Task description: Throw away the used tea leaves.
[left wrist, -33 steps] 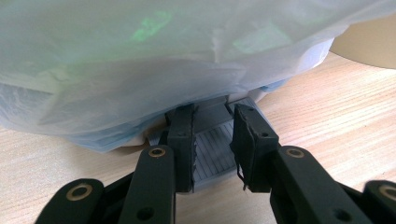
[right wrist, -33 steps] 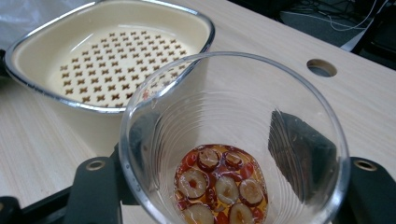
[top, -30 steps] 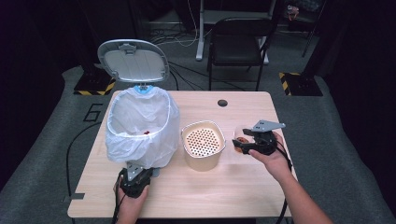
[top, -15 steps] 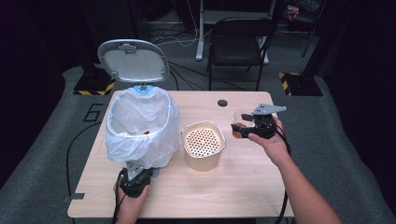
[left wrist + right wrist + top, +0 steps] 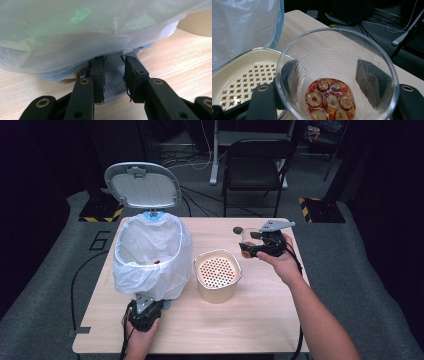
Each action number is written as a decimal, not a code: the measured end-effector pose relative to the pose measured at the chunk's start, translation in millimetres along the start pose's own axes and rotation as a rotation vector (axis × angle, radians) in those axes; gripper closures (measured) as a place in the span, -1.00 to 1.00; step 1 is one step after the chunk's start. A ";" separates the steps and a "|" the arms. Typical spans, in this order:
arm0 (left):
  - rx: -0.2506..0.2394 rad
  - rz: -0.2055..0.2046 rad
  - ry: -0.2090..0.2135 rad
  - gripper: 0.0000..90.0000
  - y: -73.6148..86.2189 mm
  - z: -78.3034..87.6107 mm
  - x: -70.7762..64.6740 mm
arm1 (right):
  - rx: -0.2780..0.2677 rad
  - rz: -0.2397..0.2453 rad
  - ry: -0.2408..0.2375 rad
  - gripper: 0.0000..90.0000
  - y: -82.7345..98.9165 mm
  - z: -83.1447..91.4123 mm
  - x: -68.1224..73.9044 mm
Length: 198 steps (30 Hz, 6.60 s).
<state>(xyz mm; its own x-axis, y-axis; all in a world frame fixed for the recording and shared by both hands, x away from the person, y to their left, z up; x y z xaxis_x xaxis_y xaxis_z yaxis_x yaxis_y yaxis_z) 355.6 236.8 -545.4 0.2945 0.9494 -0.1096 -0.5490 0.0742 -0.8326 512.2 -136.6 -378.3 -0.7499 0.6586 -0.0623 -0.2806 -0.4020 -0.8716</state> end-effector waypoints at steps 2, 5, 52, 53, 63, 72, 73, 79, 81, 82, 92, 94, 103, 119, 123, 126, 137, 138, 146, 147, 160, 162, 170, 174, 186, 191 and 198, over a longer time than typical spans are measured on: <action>0.000 0.000 0.000 0.55 0.0 0.0 0.0 | -0.006 0.007 0.001 -0.22 -2.0 -3.0 -0.6; 0.001 0.000 0.002 0.55 0.0 0.0 0.1 | -0.011 0.000 0.001 -0.22 -3.1 -5.9 -0.8; -0.004 -0.002 0.001 0.55 -0.2 -0.3 0.7 | -0.078 0.376 -0.038 -0.17 -38.4 -30.9 38.1; -0.004 -0.002 0.001 0.55 -0.2 -0.3 0.7 | -0.078 0.376 -0.038 -0.17 -38.4 -30.9 38.1; -0.009 0.000 -0.001 0.55 -0.2 -0.7 0.6 | -0.082 0.421 -0.033 -0.14 -40.6 -32.3 46.7; -0.009 0.000 -0.001 0.55 -0.2 -0.6 0.6 | -0.100 0.512 0.012 -0.10 -42.6 -29.8 53.3; -0.009 0.000 -0.001 0.55 -0.2 -0.6 0.6 | -0.100 0.512 0.012 -0.10 -42.6 -29.8 53.3; -0.008 0.000 -0.001 0.55 -0.2 -0.6 0.7 | -0.091 0.575 0.039 -0.09 -41.8 -30.2 57.9; -0.009 0.001 -0.001 0.55 -0.2 -0.6 0.6 | -0.090 0.589 0.046 -0.09 -41.8 -29.8 58.6; -0.008 -0.001 -0.001 0.55 -0.2 -0.6 0.7 | -0.092 0.598 0.051 -0.09 -41.9 -29.6 59.0; -0.008 0.000 -0.001 0.55 -0.2 -0.6 0.7 | -0.081 0.742 0.106 -0.04 -34.4 -31.1 71.0; -0.009 0.000 -0.001 0.55 -0.2 -0.6 0.7 | -0.077 0.791 0.125 -0.03 -32.5 -30.8 75.0; -0.008 -0.002 0.000 0.55 -0.2 -0.5 0.8 | -0.071 0.895 0.188 -0.02 -29.2 -28.9 82.9; -0.003 0.000 0.003 0.55 -0.3 -0.2 0.8 | 0.037 1.272 0.313 0.00 -14.5 -36.7 97.8; -0.003 0.000 0.002 0.55 -0.3 -0.2 0.9 | 0.084 1.380 0.347 0.01 -9.7 -41.5 102.2; -0.004 0.002 0.004 0.55 -0.3 -0.2 0.9 | 0.113 1.451 0.384 0.01 -9.0 -43.7 103.2; -0.004 0.002 0.003 0.55 -0.3 -0.2 0.9 | 0.167 1.693 0.470 0.02 -6.6 -47.5 111.2; -0.004 0.002 0.003 0.55 -0.3 -0.2 0.9 | 0.190 1.781 0.486 0.02 -7.9 -47.8 112.5; -0.004 0.002 0.003 0.55 -0.3 -0.2 0.9 | 0.195 1.950 0.562 0.02 -5.3 -51.4 116.3; -0.004 0.002 0.003 0.55 -0.3 -0.2 0.9 | 0.192 1.958 0.570 0.02 -4.8 -51.5 116.3; -0.008 0.002 0.001 0.55 -0.2 -0.6 0.9 | 0.171 1.971 0.589 0.02 5.3 -53.5 117.3; -0.008 0.003 0.001 0.55 -0.2 -0.6 0.8 | 0.168 1.916 0.611 0.02 9.7 -53.1 117.0; -0.008 0.002 0.001 0.55 -0.2 -0.6 0.8 | 0.173 1.998 0.620 0.02 9.6 -53.2 117.6; -0.013 0.018 -0.012 0.55 -0.1 -0.7 0.4 | 0.196 2.061 0.636 0.01 11.1 -52.4 117.4; -0.008 0.008 0.000 0.55 -0.1 -0.7 0.8 | 0.213 2.142 0.665 0.00 13.8 -50.1 114.9; -0.008 0.004 0.001 0.55 -0.2 -0.6 0.9 | 0.208 2.135 0.661 0.00 13.0 -49.9 116.5; -0.009 0.003 0.003 0.55 -0.3 -0.6 0.9 | 0.185 2.099 0.653 0.00 9.4 -49.5 118.3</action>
<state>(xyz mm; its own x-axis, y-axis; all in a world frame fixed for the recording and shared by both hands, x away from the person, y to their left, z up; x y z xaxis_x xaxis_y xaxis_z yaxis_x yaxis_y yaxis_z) 356.5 237.5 -545.7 0.2948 0.9488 -0.1136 -0.5431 0.0685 -0.8369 450.5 -31.0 -418.0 0.2770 -0.6368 -0.7196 0.3624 -0.6243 0.6920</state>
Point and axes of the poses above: each handheld gripper's, and its own axes: z roughly backward along the jaws, y roughly out of its underside, x roughly to its left, the point moved 3 cm from there along -z, roughly forward along the jaws, and after that the axes turned 2 degrees about z, right-handed, at the moved point
